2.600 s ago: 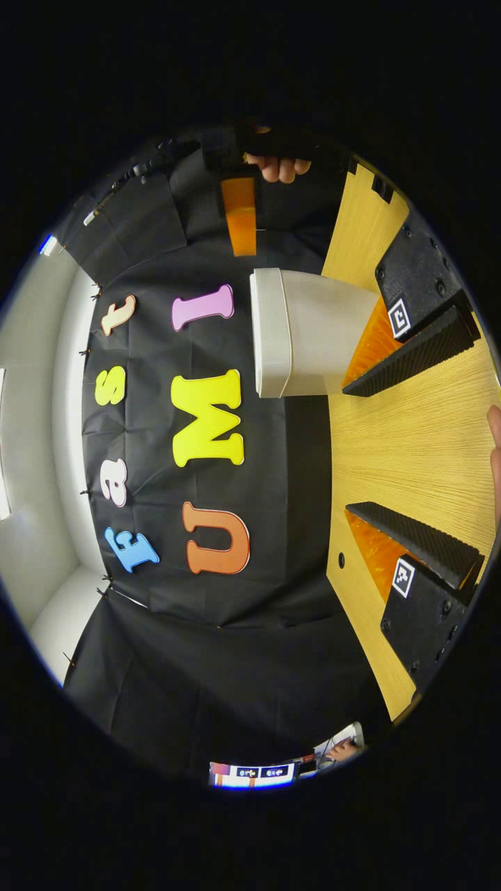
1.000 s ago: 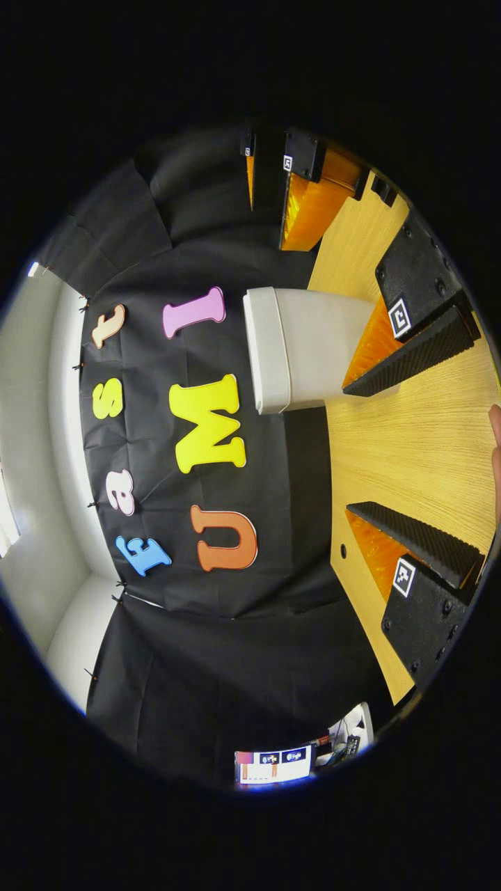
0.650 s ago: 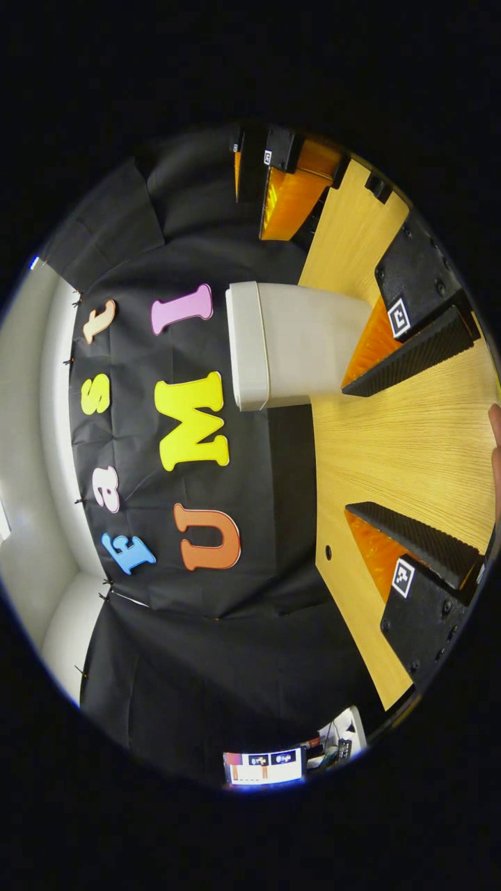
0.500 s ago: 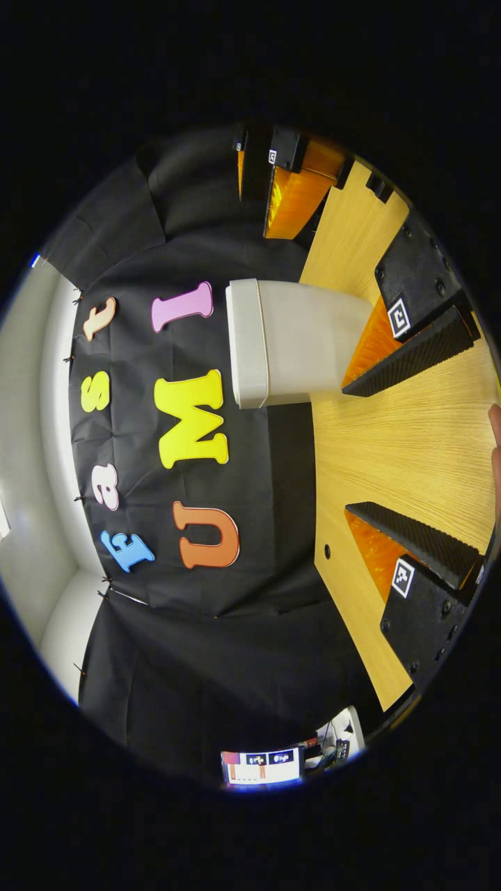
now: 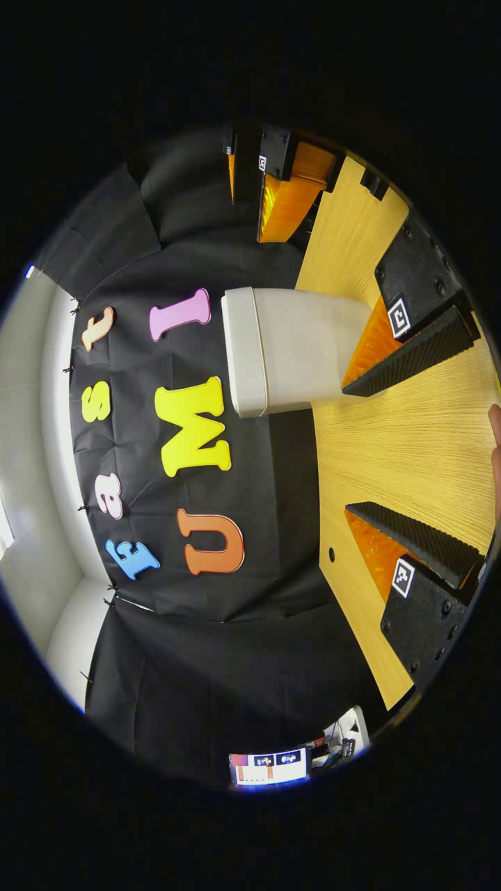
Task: Press the lid of the desktop garbage bin to open it, pick up the crumpled paper on the desktop and throw it into the bin, then pick up the pop can on the desktop and drop it into the bin, and finally close the garbage bin lid.
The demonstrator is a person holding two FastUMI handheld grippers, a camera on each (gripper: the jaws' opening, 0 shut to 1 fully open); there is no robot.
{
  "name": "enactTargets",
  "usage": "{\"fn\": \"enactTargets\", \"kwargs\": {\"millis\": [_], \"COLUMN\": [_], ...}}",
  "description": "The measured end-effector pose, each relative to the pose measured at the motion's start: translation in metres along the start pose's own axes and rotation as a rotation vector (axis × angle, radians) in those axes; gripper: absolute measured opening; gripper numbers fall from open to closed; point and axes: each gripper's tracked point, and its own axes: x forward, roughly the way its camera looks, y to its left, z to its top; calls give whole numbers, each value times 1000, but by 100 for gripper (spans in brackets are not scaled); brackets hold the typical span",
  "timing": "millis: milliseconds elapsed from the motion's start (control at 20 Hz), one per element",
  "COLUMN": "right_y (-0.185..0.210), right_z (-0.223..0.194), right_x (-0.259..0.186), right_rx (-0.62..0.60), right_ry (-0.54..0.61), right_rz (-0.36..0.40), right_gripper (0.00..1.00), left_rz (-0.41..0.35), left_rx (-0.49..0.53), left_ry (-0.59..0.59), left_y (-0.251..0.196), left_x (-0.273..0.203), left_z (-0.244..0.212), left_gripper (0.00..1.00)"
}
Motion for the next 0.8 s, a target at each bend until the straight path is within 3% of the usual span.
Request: {"fn": "enactTargets", "kwargs": {"millis": [350, 800], "right_y": [-7, -4], "right_z": [1, -5], "right_x": [4, 5], "right_rx": [-55, -67], "right_ry": [-24, -6], "right_rz": [-59, -50], "right_gripper": [97, 98], "left_rz": [-15, -11], "left_rx": [12, 4], "left_ry": [-6, 4], "left_y": [-7, -7], "left_x": [-2, 0], "left_z": [0, -4], "left_gripper": [98, 98]}}
